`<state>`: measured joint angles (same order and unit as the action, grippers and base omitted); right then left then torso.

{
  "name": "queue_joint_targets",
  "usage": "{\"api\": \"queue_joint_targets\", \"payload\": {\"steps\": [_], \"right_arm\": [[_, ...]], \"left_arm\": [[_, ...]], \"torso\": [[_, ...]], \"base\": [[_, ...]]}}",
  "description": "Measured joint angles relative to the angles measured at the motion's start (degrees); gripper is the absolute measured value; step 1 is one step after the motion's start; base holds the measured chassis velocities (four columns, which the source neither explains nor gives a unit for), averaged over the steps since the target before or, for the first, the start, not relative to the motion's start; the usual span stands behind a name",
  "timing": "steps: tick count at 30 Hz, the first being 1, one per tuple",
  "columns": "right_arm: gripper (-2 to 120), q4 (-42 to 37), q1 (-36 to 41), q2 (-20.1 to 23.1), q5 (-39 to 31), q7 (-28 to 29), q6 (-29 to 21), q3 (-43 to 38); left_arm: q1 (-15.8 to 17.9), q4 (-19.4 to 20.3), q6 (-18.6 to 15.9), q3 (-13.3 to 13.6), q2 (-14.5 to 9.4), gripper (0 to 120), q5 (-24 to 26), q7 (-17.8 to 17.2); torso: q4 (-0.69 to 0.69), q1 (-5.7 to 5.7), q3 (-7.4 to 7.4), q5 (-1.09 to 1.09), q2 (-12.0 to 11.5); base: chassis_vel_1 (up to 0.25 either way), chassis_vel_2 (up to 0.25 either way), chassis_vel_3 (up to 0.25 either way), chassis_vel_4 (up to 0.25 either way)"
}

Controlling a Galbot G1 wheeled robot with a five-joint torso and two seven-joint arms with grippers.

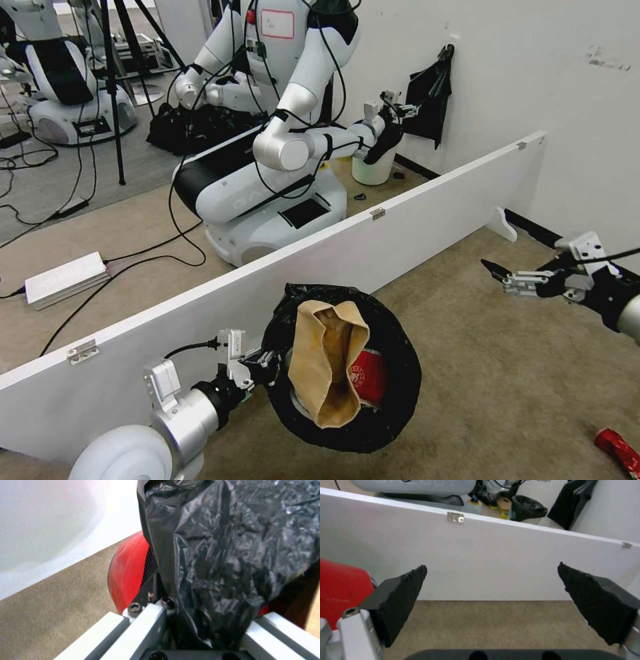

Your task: Pick up the trash bin, then pick up the garbage from the floor and place it into the trash bin.

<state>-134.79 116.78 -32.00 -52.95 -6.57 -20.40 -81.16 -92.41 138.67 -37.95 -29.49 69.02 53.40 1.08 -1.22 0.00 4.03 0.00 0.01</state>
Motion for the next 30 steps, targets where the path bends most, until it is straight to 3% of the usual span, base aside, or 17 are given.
{"api": "queue_joint_targets", "payload": {"steps": [10,30], "right_arm": [[100,-2.0,0.6,-8.1,3.8,-3.3,1.1,-0.2],[100,-4.3,0.9,-14.1,5.6,-5.0,1.9,-1.5]], "left_arm": [[-0.9,-0.1,0.4,0.5,0.3,0,-2.8,1.3],[-2.0,0.4,0.7,1.6,0.8,0,-4.6,2.0]], "torso": [[0.00,0.00,0.01,0.00,0.0],[0.01,0.00,0.01,0.00,0.0]], "base": [[0.000,0.000,0.000,0.000],[-0.003,-0.003,-0.003,-0.002]]}}
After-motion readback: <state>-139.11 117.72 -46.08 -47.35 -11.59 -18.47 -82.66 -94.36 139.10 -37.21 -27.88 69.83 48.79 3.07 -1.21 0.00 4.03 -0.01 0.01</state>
